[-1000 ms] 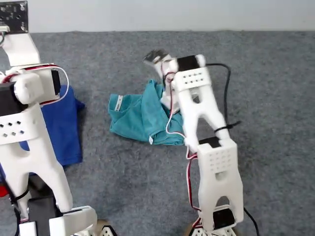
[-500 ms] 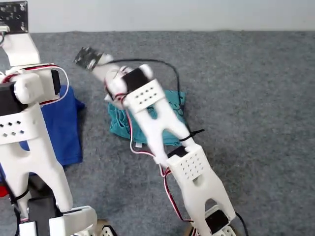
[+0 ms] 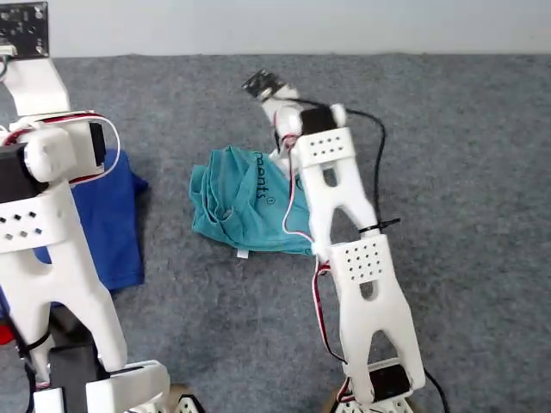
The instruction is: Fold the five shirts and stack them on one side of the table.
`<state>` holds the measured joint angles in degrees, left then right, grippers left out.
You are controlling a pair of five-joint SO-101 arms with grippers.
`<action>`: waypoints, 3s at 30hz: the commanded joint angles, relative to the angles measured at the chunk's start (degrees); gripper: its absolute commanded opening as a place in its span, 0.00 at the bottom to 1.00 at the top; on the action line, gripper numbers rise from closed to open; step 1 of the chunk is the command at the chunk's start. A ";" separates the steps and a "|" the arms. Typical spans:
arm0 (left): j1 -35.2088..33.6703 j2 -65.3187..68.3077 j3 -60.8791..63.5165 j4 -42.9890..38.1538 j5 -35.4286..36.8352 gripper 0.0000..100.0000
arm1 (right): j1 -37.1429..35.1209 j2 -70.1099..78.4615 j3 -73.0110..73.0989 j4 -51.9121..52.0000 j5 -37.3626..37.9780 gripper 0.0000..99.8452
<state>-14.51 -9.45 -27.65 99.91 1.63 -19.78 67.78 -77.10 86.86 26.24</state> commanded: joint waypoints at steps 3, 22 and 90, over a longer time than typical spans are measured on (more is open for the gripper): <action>0.09 -1.58 -0.13 0.44 -0.18 0.02 | -11.30 0.75 -2.81 -6.11 -0.26 0.01; 6.33 4.31 3.21 -4.22 -0.09 0.02 | 0.48 -5.49 -19.16 9.19 -0.70 0.01; 24.97 31.21 6.20 -5.89 7.21 0.01 | 8.31 11.03 -16.44 5.49 -6.77 0.01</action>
<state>9.23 24.66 -21.23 96.75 8.92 -10.81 79.47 -93.27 93.45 19.56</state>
